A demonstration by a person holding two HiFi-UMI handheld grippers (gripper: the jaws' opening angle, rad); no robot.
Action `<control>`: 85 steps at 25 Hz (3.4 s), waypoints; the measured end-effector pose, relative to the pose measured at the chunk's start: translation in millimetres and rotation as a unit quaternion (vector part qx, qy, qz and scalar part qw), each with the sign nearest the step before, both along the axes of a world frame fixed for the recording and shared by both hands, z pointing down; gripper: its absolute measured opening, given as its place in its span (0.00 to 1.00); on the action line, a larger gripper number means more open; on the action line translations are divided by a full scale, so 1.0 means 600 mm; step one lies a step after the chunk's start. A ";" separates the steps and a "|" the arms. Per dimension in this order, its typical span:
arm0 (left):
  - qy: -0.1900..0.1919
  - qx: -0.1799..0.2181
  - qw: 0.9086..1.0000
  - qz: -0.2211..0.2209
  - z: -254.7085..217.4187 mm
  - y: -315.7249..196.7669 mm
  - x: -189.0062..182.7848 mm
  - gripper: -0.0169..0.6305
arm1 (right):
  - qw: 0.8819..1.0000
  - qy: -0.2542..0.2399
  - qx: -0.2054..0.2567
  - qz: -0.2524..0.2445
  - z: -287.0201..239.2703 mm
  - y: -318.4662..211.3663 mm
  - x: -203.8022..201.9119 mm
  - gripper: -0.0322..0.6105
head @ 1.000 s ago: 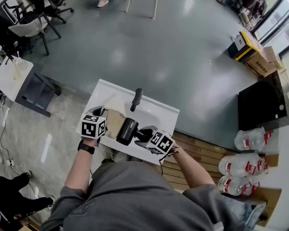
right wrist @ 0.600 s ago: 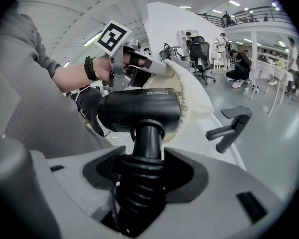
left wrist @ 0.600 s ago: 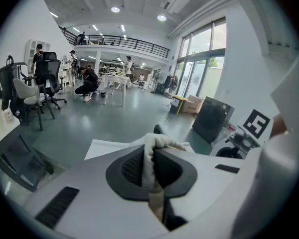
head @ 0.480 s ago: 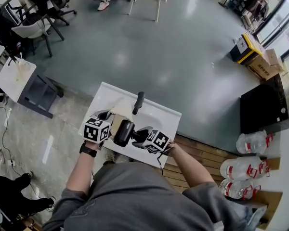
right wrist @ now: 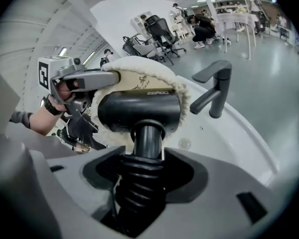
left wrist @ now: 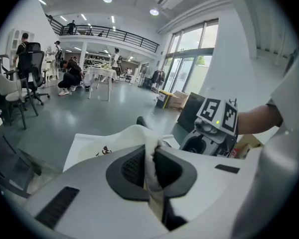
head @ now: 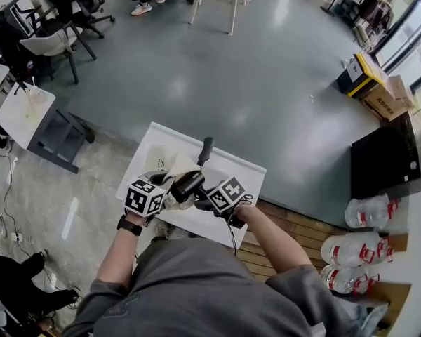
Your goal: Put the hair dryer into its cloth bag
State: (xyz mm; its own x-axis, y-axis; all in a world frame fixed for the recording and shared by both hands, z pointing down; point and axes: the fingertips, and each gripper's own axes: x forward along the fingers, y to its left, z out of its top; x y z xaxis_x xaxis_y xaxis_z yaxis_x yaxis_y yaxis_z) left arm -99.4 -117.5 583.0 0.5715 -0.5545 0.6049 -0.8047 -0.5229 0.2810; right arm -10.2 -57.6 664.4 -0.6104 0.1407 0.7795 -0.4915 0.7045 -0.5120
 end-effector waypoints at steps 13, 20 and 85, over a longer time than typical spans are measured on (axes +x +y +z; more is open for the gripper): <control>0.073 -0.018 0.996 0.044 -0.023 0.018 0.034 0.03 | 0.999 0.049 -0.011 0.011 0.026 -0.010 -0.020 0.43; 0.148 -0.027 0.988 0.044 -0.050 0.020 0.048 0.03 | 0.997 0.048 -0.031 0.043 0.034 -0.012 -0.018 0.43; 0.409 -0.035 0.911 0.031 -0.160 0.023 0.055 0.03 | 0.991 0.002 0.098 0.093 -0.027 -0.068 -0.020 0.47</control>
State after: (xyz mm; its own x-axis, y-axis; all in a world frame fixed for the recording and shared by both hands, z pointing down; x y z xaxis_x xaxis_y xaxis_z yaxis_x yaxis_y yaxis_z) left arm -66.3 -103.9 486.7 0.8762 -0.4818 -0.0057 -0.2797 -0.5183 0.8082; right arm -22.0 -98.5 648.0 -0.6087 -0.1292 0.7828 -0.6242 0.6870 -0.3720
